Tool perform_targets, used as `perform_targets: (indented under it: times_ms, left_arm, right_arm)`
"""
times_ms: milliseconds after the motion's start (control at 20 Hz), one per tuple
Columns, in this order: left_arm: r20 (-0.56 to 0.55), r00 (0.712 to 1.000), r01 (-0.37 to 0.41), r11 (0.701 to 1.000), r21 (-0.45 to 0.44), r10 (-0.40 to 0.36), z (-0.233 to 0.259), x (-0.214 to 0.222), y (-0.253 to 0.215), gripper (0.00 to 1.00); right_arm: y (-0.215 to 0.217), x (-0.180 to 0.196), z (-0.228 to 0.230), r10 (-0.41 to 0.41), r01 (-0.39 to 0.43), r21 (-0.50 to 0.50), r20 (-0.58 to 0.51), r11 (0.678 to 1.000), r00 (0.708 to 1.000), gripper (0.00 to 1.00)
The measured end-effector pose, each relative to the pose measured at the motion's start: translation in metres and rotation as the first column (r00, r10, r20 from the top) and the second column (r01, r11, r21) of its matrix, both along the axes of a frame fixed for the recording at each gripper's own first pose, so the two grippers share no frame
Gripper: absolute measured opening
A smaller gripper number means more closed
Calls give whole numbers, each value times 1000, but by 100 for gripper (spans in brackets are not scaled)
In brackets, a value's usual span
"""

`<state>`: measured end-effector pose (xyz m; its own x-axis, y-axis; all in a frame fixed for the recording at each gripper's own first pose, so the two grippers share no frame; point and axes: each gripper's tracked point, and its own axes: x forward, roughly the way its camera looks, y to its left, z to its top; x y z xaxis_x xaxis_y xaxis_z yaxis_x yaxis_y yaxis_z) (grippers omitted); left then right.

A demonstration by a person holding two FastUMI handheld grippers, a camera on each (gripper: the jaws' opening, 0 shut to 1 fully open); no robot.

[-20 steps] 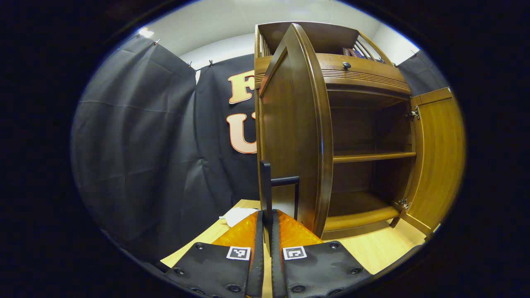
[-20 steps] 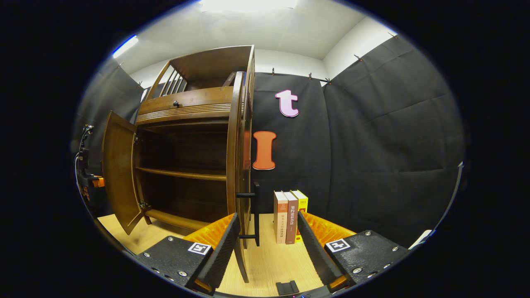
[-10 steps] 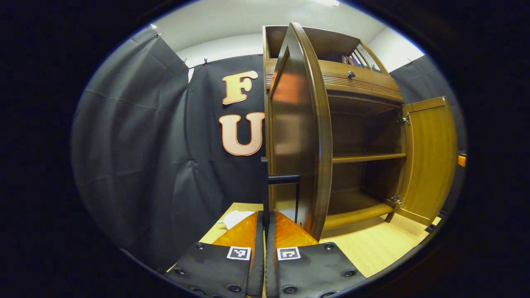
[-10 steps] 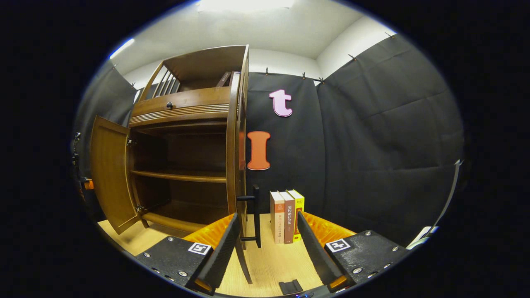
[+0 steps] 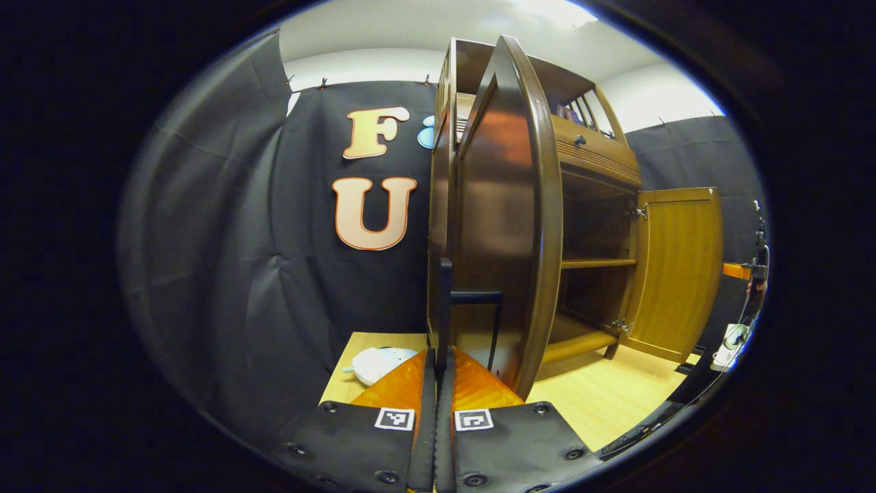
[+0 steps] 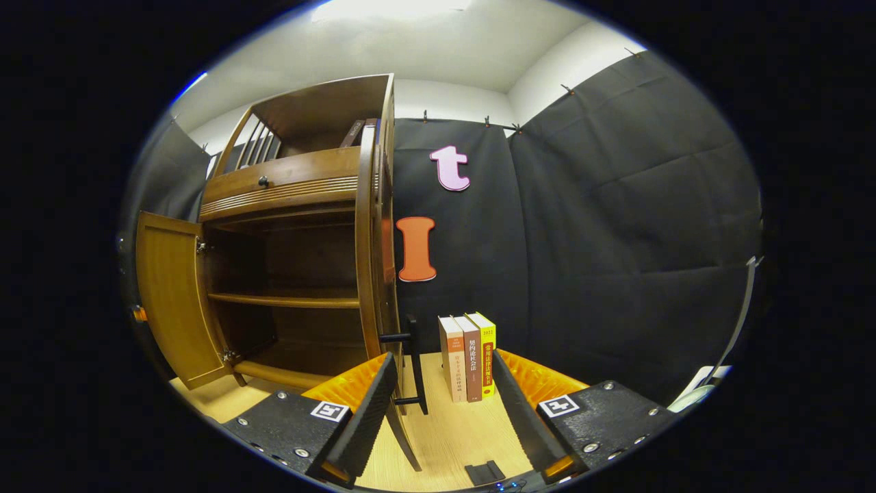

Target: Open the right door of the double-door shoe cabinet with the right hand, and open the left door with the left hand.

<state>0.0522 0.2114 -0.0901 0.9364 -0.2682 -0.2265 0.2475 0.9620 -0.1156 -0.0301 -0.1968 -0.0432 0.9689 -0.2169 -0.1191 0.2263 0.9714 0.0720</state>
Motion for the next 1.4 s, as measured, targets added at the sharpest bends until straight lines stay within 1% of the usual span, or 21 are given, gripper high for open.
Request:
perform_targets:
  times_ms: [50,150,200,250,300,400,450,550,700,800,850,900,950,1000,1050,1100,1150,1250,1300,1350,1400]
  left_arm:
    - [4,1000,12,1000,-14,-12,1,2,3,7]
    - [16,999,37,998,-57,-36,3,2,11,13]
    - [19,999,50,995,-83,-48,0,0,10,20]
    - [18,999,53,993,-103,-52,1,0,10,20]
    - [15,999,50,993,-109,-49,0,1,11,17]
    - [11,999,35,996,-82,-34,1,-10,13,17]
    - [8,1000,20,998,-58,-19,-1,-18,17,19]
    - [-16,1000,-27,998,-50,26,-2,-36,21,17]
    - [25,987,-157,987,-32,157,27,-62,36,17]
    - [62,973,-220,975,-18,221,52,-81,28,9]
    - [87,965,-248,969,-8,248,67,-90,21,9]
    - [96,961,-261,965,0,260,78,-94,10,4]
    - [109,952,-287,958,-1,285,88,-97,-1,9]
    - [118,945,-306,952,-12,306,96,-97,-12,4]
    - [130,934,-332,943,-27,333,101,-96,-25,10]
    - [141,922,-360,932,-32,361,105,-95,-36,11]
    - [155,911,-381,924,-37,382,108,-94,-48,9]
    - [179,908,-375,925,-59,380,111,-91,-84,23]
    - [186,906,-378,925,-50,380,107,-85,-94,38]
    - [194,905,-379,925,-39,379,103,-81,-104,36]
    - [200,906,-375,926,-31,373,102,-74,-116,45]
  right_arm:
    - [-3,0,1,-4,4,5,3,1000,1000,86]
    - [-13,-1,5,-27,27,15,-3,1000,1000,86]
    - [-16,0,9,-35,35,29,3,999,999,86]
    - [-17,0,14,-38,38,45,12,998,999,86]
    - [-17,0,19,-40,39,55,19,998,999,86]
    - [-23,-2,23,-50,49,41,25,998,998,86]
    - [-26,-5,24,-59,58,23,23,998,998,86]
    - [-32,-10,22,-64,64,-4,11,998,998,86]
    - [-32,-9,20,-55,55,-18,5,998,998,86]
    - [-31,-4,16,-48,48,-26,2,999,999,86]
    - [-29,0,17,-42,42,-32,8,999,999,86]
    - [-25,3,20,-33,34,-35,19,999,999,92]
    - [-20,7,19,-21,22,-30,28,999,999,80]
    - [-14,11,16,-5,5,-19,34,1000,999,80]
    - [-6,12,13,18,-18,-7,36,1000,999,86]
    - [0,13,10,37,-36,-9,37,999,999,86]
    - [2,14,9,45,-44,-25,41,999,998,92]
    - [5,12,10,61,-58,-57,50,997,997,92]
    - [6,10,7,66,-63,-57,49,996,997,86]
    - [6,9,6,65,-63,-41,47,997,997,86]
    - [4,8,6,59,-58,-22,47,998,997,86]
